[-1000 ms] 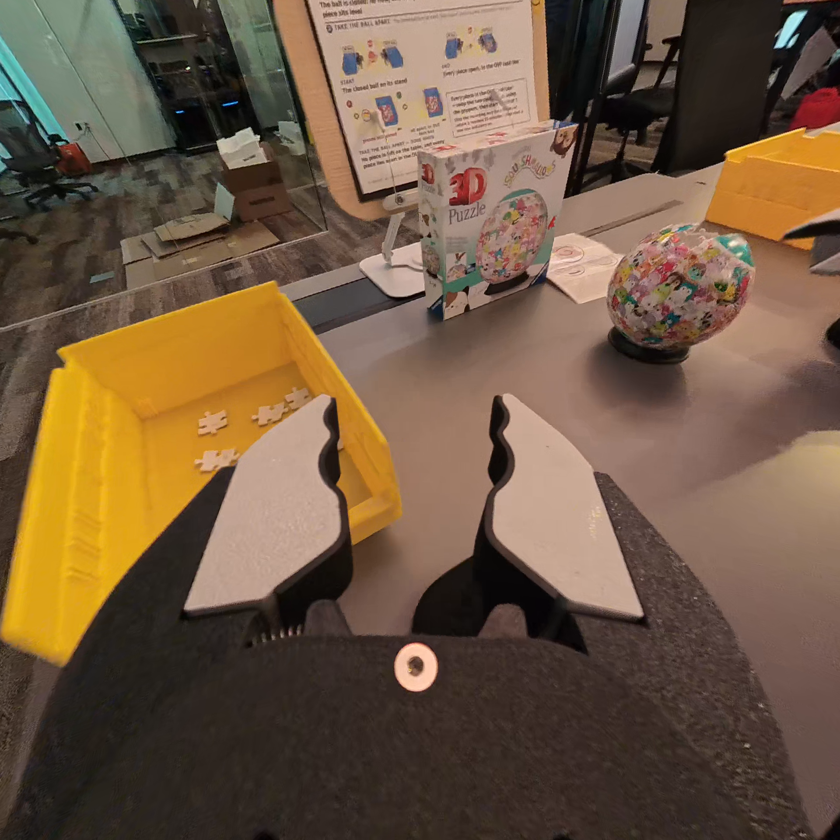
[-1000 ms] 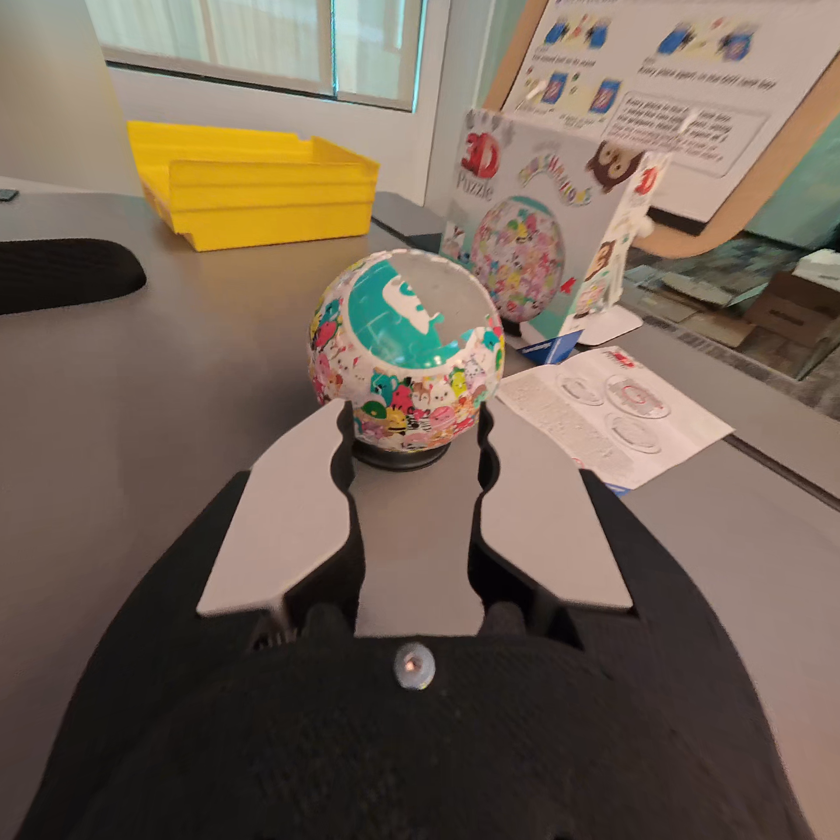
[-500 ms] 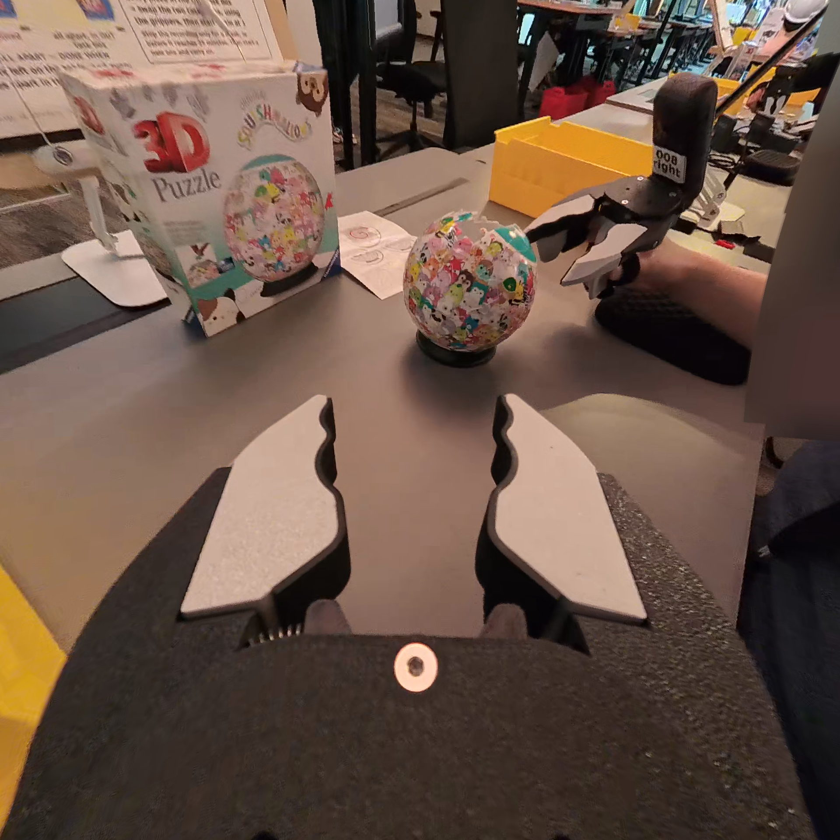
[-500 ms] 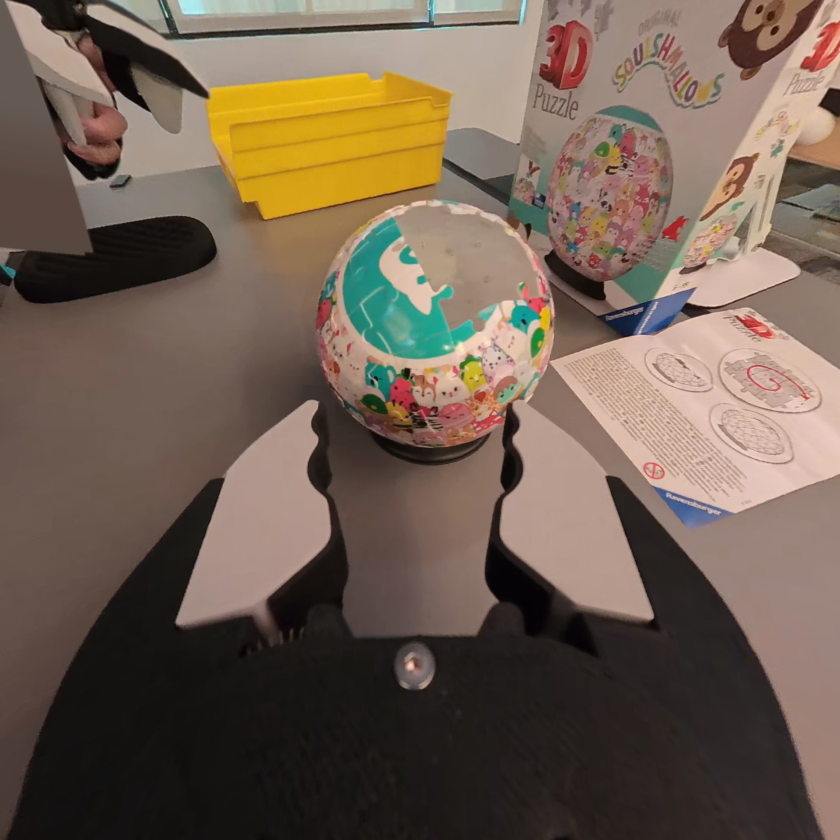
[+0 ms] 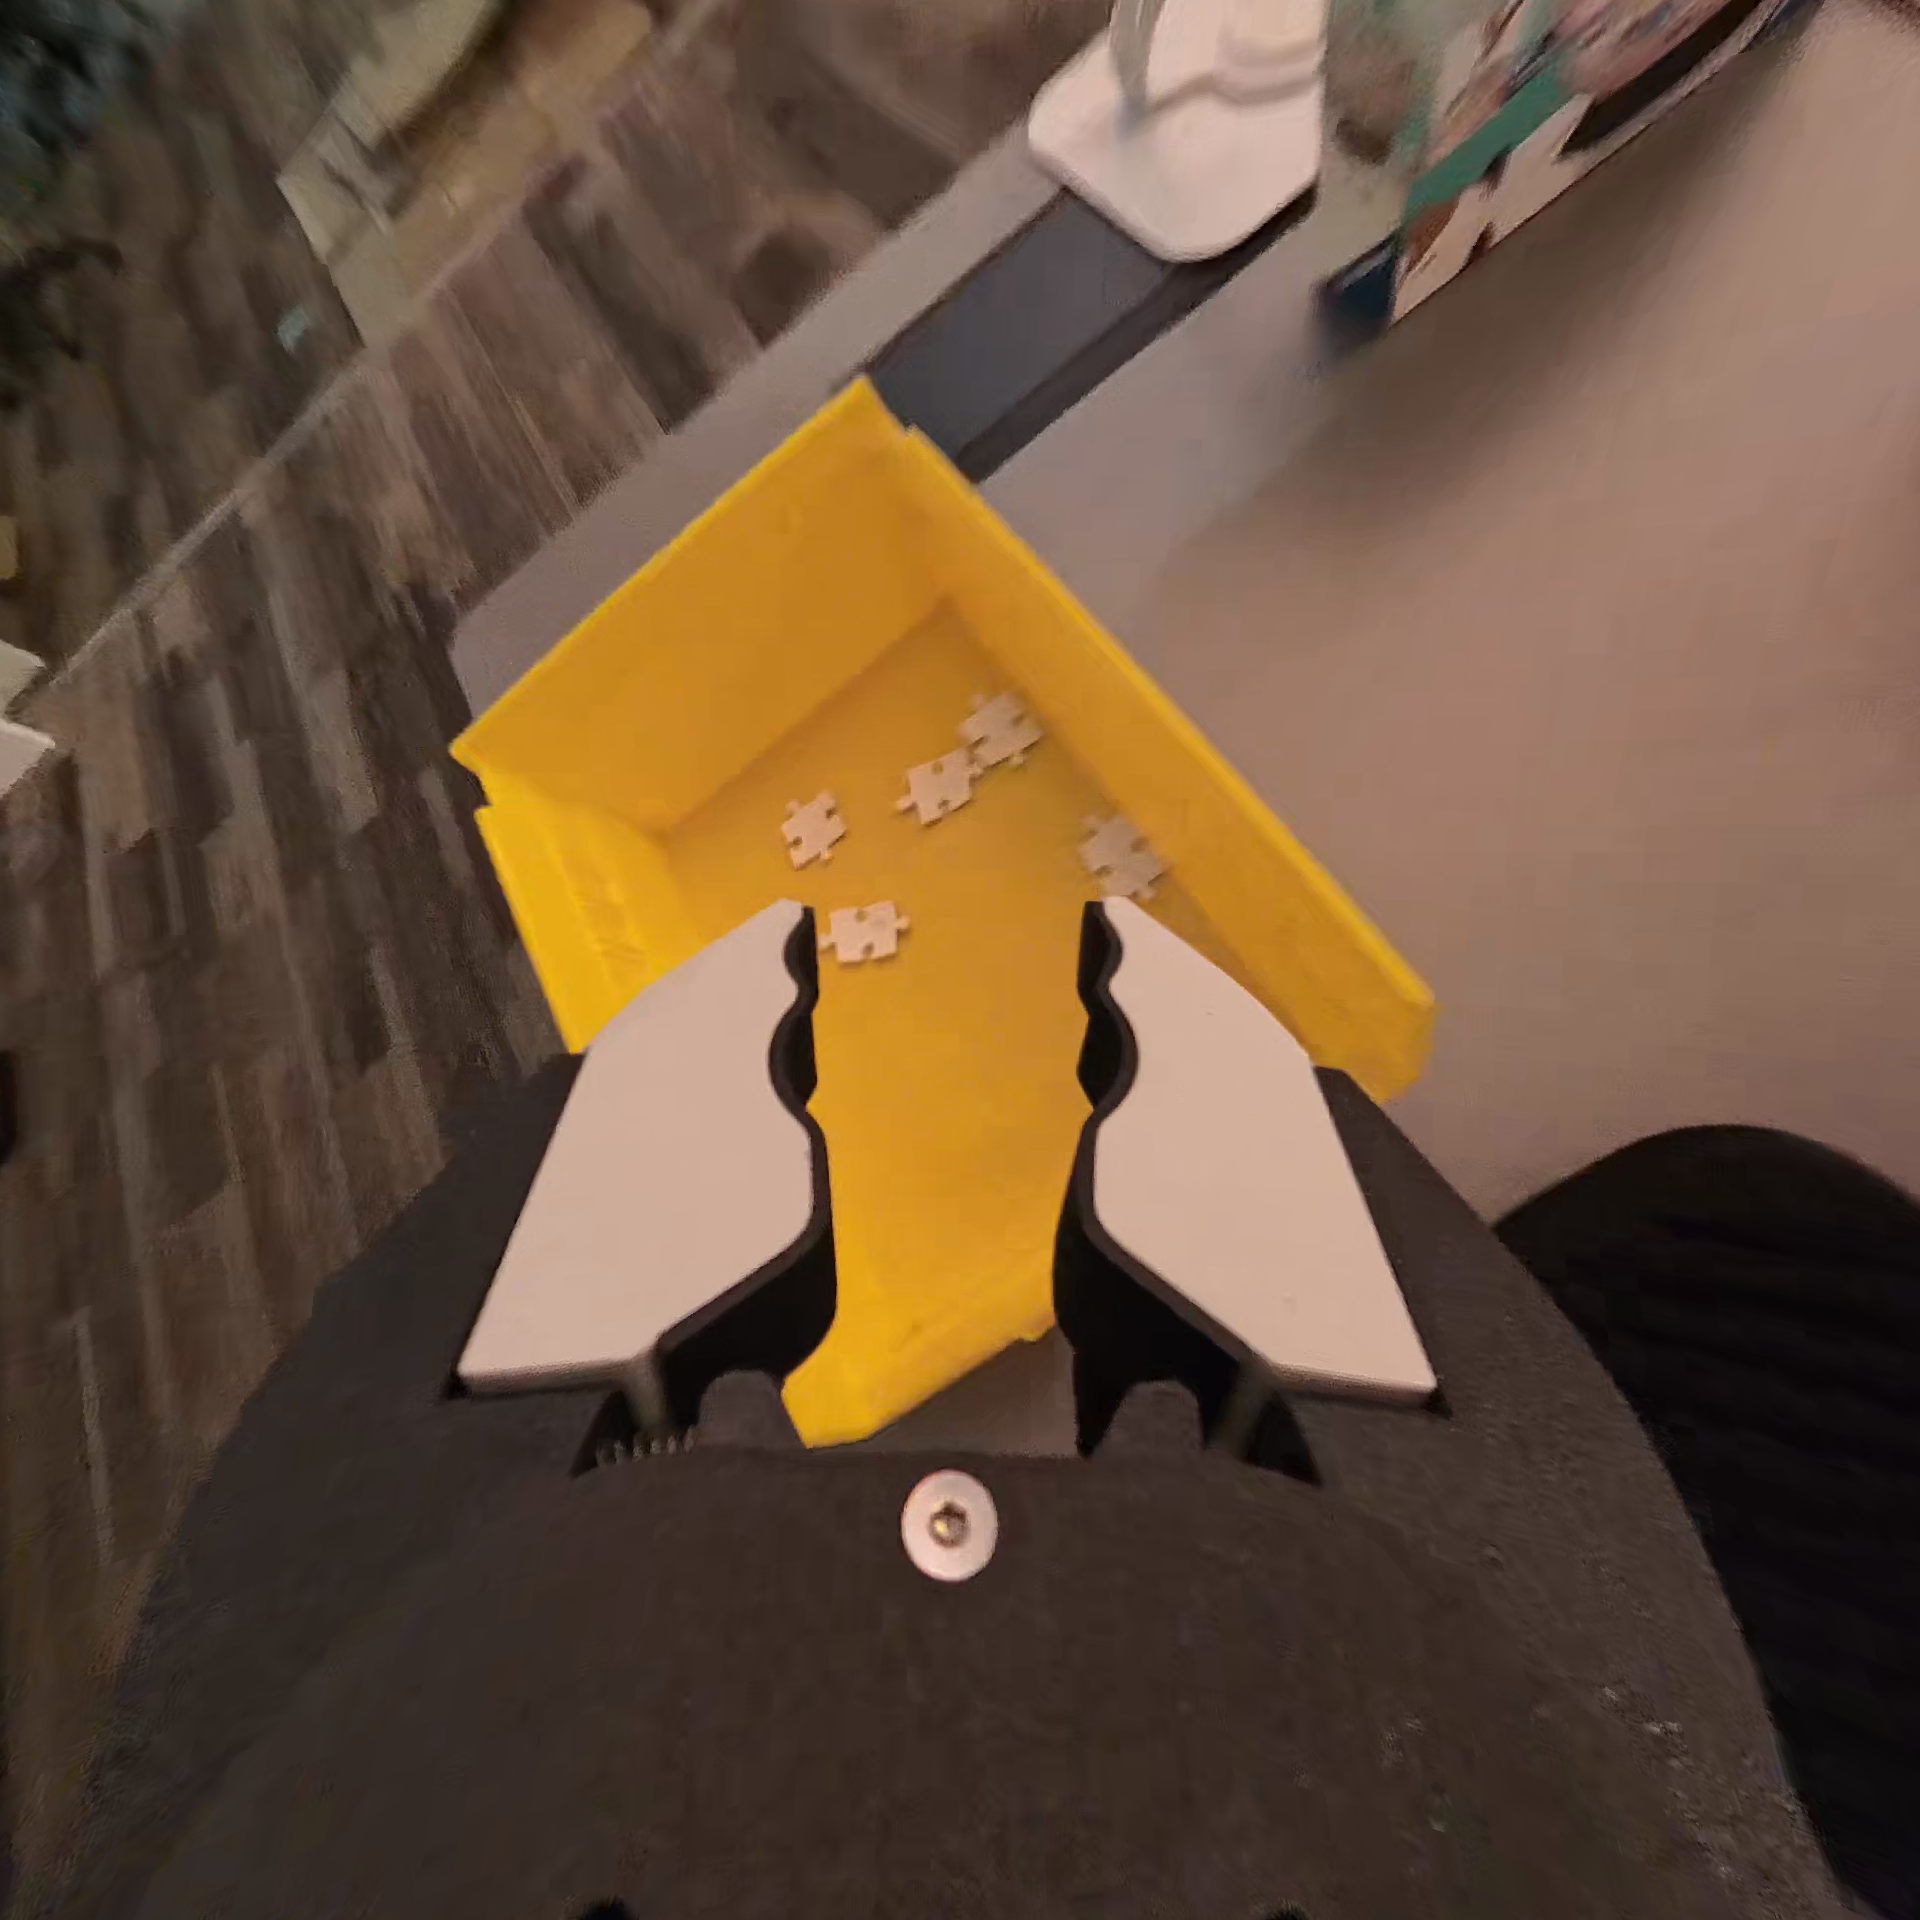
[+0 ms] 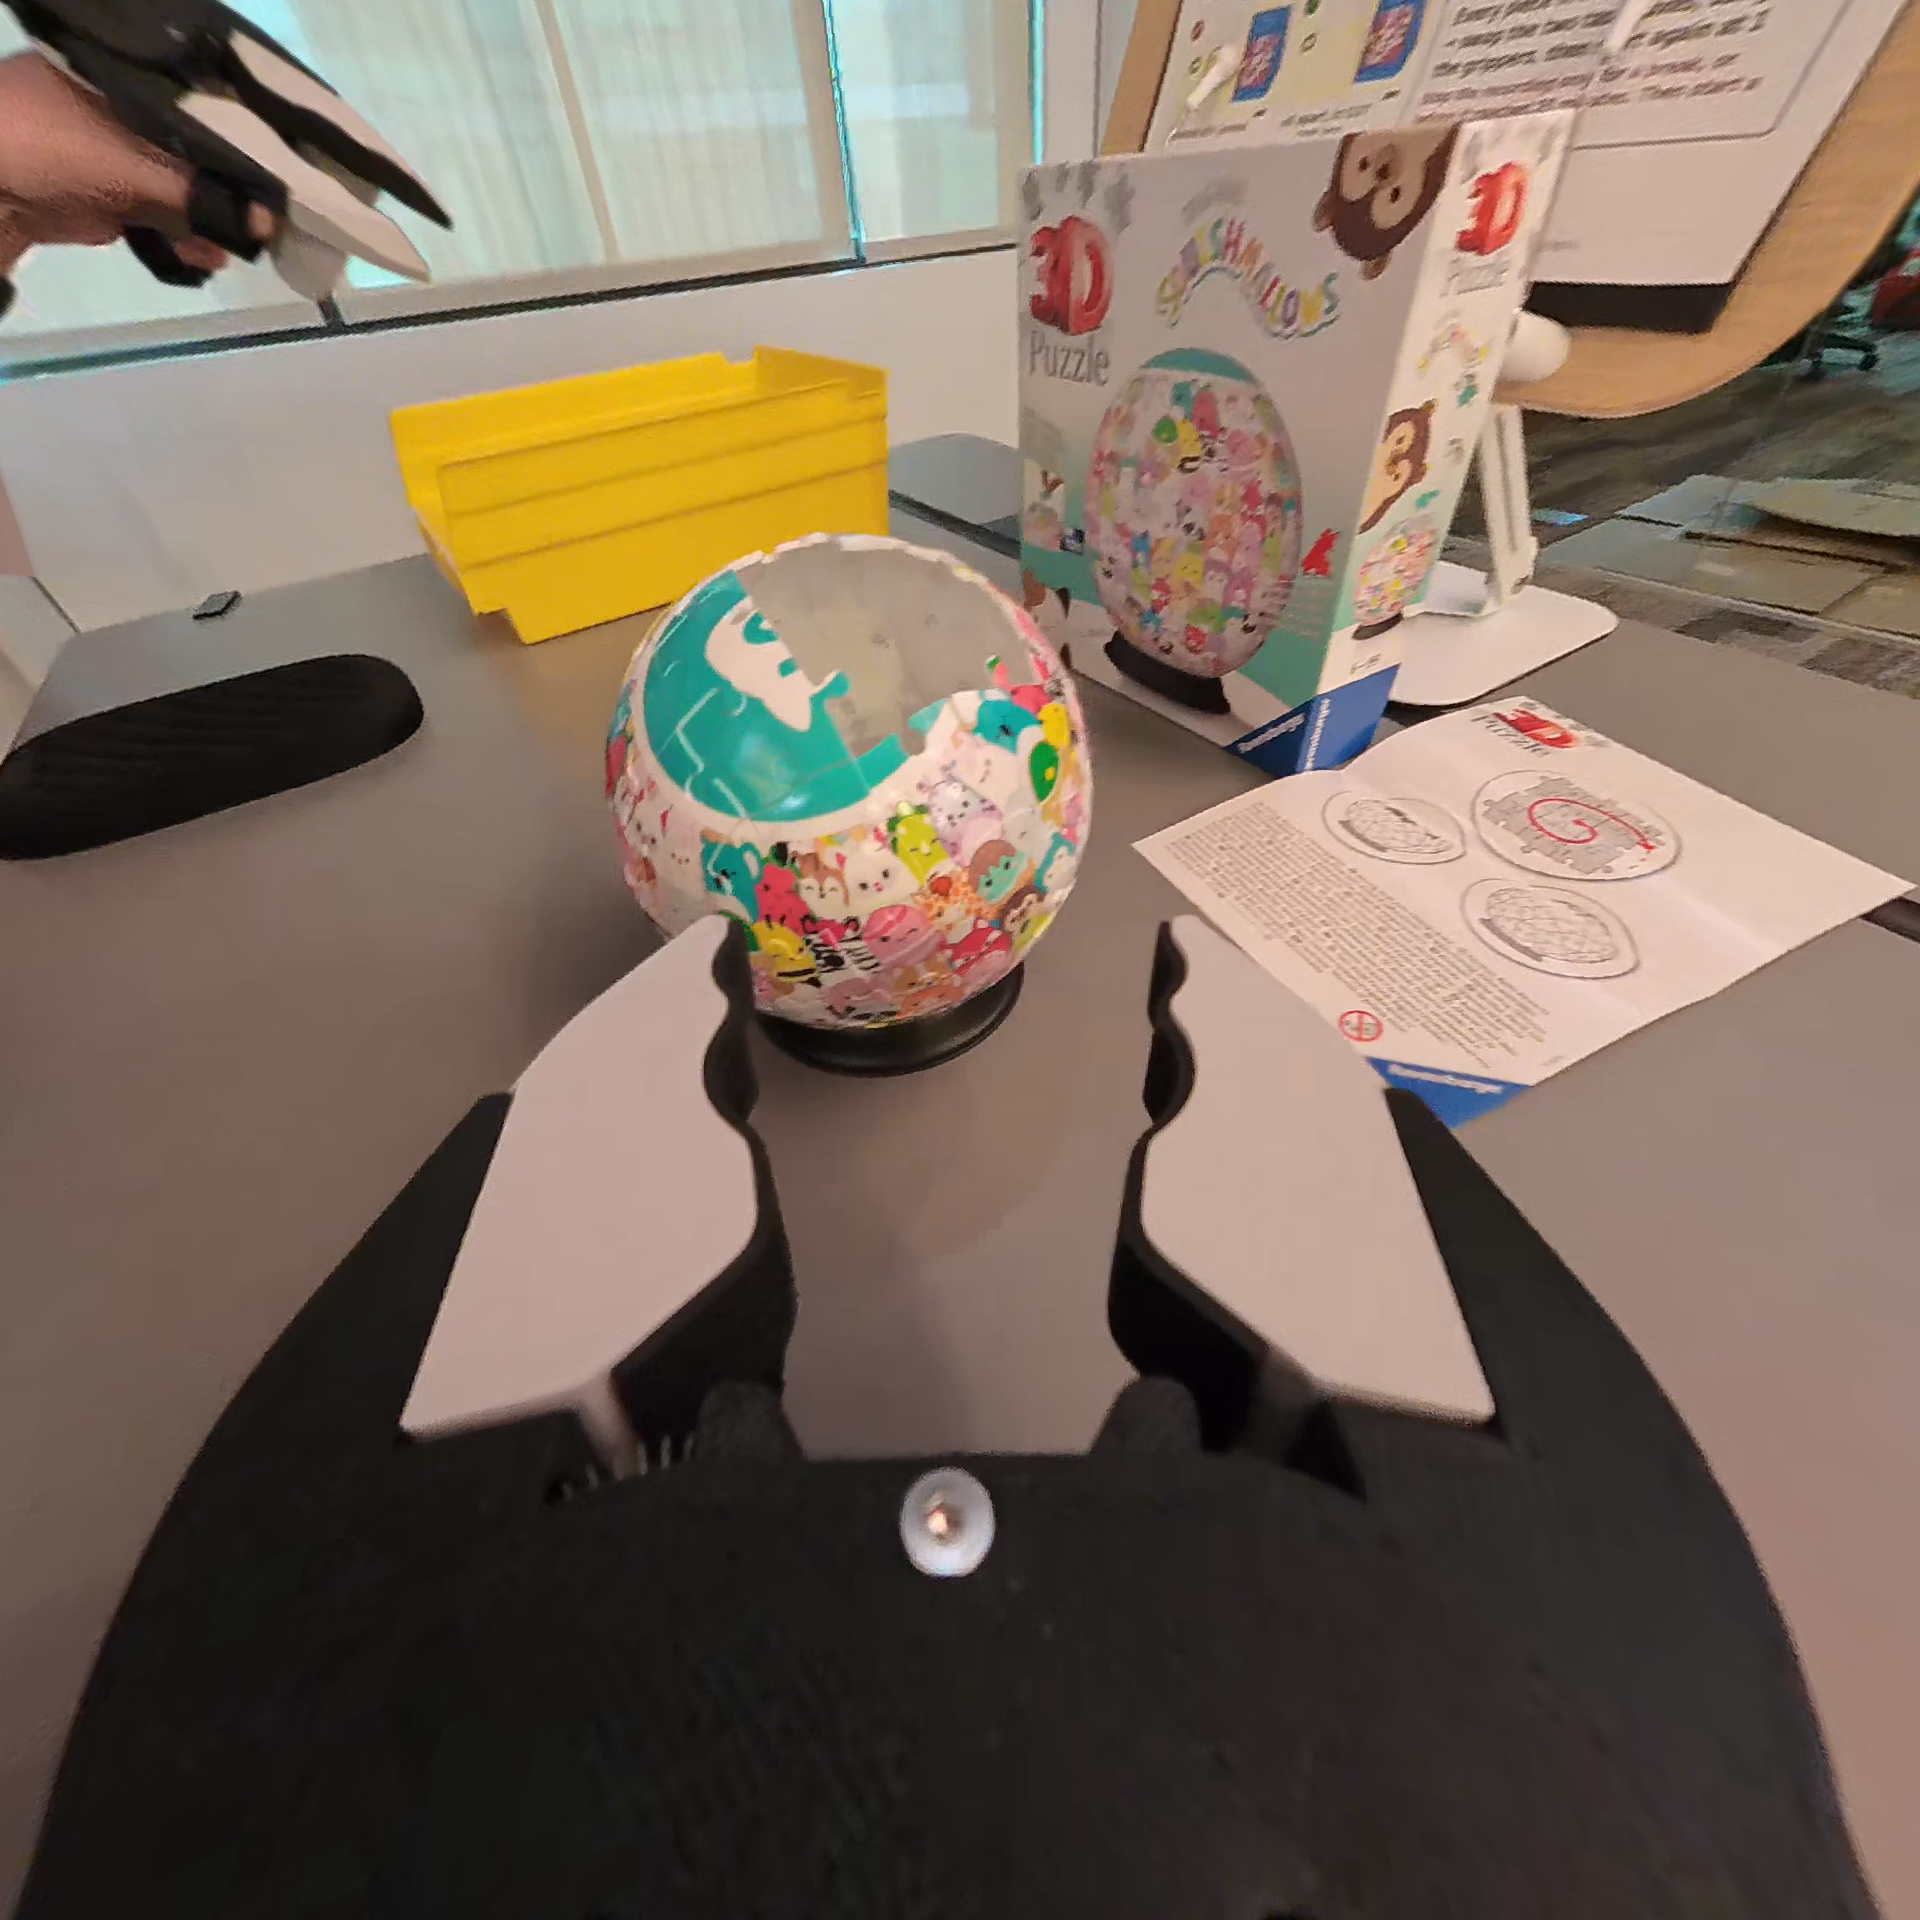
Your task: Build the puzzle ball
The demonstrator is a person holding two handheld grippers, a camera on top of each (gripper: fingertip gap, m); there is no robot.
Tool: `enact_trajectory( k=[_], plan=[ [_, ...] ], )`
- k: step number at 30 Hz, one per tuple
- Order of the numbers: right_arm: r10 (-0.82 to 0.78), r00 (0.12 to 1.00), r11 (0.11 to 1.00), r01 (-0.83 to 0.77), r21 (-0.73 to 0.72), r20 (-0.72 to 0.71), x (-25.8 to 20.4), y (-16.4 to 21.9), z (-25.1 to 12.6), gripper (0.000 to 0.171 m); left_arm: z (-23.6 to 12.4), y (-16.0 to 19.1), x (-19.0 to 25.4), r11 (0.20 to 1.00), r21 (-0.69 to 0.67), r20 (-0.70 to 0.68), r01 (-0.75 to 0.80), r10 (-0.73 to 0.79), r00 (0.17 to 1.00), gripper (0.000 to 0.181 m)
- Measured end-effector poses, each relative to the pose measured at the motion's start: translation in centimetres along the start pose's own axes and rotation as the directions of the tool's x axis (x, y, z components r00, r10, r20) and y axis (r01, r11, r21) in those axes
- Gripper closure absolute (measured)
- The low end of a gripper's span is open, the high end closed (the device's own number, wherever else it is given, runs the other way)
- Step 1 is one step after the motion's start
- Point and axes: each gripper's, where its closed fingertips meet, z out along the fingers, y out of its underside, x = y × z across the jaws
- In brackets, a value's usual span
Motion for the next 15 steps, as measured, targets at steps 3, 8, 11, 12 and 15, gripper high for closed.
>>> enact_trajectory(
  k=[3, 8, 11, 12, 15],
  plan=[
    [0.007, 0.999, 1.000, -0.007, 0.002, -0.038, 0.8, 0.0, -0.2, 0.097, 4.2, 1.0, -1.9, 0.994, -0.105, -0.070, 0.022, -0.029, 0.997, 0.133],
    [0.012, 0.997, 1.000, -0.012, -0.001, -0.076, 1.1, 0.1, -0.7, 0.097, 9.5, 4.2, -4.2, 0.970, -0.243, -0.063, 0.024, -0.040, 0.997, 0.129],
    [0.020, 0.994, 1.000, -0.019, 0.010, -0.109, 1.7, -0.2, -0.9, 0.097, 11.7, 6.3, -4.4, 0.947, -0.321, -0.116, 0.027, -0.068, 0.991, 0.128],
    [0.028, 0.993, 1.000, -0.026, 0.017, -0.116, 1.9, -0.3, -1.0, 0.097, 12.2, 6.9, -4.2, 0.936, -0.351, -0.150, 0.003, -0.059, 0.987, 0.132],
    [0.041, 0.991, 0.999, -0.038, 0.028, -0.131, 2.3, -0.8, -1.1, 0.097, 12.7, 8.1, -4.2, 0.895, -0.420, -0.247, -0.150, 0.046, 0.968, 0.134]
  ],
)
